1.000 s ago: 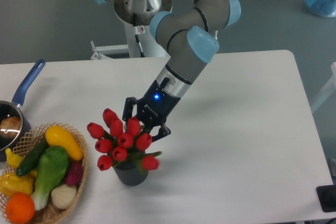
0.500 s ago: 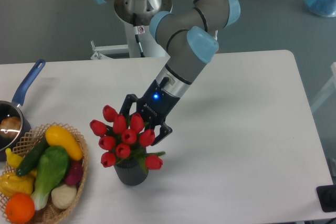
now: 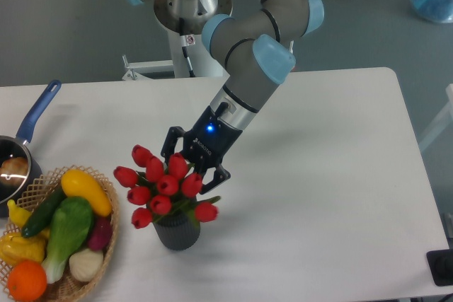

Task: Pick up the flowers from the vase
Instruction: 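Close the gripper on the tulip stems, gathering the bouquet, then lift the gripped tulips up and out of the black vase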

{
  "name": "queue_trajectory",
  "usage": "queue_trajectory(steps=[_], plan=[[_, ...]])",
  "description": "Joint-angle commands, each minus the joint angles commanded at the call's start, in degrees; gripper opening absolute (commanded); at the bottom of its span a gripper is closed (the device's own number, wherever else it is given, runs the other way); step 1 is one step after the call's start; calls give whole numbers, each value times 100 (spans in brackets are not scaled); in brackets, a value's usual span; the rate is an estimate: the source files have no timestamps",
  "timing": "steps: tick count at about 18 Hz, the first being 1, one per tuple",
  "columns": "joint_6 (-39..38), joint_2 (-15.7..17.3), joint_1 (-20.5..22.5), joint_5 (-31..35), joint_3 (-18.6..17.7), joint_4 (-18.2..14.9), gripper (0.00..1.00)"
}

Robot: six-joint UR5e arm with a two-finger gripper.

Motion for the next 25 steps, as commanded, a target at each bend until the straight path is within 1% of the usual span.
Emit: queue_trajectory(steps=[3,4,5,6,12,17,22,25], plan=[[-9,0,-9,0,-17,0,23],[0,0,-9,0,-18,0,22],[0,0,-9,0,-18,0,18],[0,0,-9,0,-18,0,17],[-9,9,0,0,-26,0,17],[-18,97,44,-70,-70,9,17],[-35,263,132,-290,-70,0,17],[-210,465,211,-474,-62,0,17]])
